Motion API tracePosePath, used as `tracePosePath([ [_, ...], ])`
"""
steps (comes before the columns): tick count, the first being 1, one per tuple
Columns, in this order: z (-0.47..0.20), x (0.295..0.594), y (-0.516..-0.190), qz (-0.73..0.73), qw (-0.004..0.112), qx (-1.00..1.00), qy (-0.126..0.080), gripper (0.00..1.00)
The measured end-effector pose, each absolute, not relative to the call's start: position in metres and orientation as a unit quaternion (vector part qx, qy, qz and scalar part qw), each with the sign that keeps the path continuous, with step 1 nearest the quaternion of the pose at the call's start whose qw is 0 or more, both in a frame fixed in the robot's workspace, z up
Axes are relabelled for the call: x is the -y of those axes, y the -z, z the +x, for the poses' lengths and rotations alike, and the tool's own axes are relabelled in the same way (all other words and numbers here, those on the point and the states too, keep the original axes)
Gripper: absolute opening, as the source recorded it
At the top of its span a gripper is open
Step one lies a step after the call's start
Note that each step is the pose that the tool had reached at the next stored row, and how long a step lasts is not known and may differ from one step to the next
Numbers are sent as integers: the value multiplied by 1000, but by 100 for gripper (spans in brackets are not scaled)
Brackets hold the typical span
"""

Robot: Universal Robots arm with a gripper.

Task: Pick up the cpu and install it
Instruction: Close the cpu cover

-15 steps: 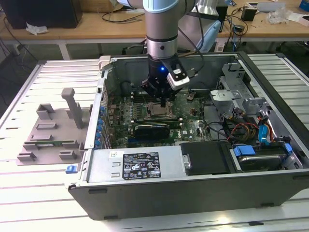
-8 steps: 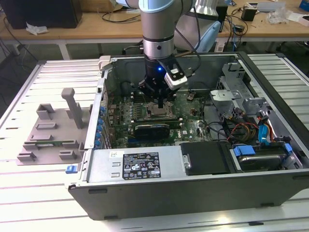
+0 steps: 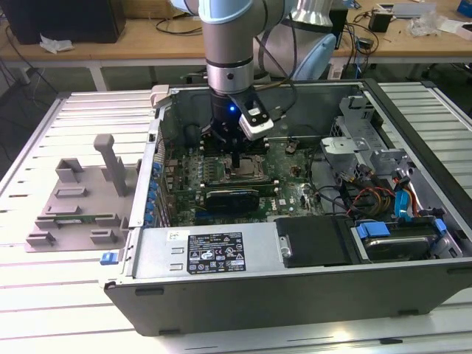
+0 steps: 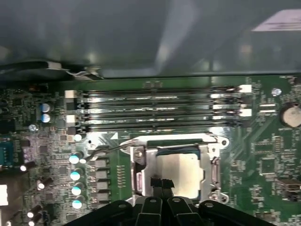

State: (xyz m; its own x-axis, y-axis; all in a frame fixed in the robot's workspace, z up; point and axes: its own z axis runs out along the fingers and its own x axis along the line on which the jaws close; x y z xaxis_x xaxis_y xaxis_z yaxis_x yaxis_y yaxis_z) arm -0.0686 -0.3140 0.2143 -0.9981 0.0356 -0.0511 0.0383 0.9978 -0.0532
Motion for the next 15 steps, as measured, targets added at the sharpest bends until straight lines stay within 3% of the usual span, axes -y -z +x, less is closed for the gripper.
tracePosePath([
  [15, -80, 314, -204, 18, 25, -999, 27, 11],
])
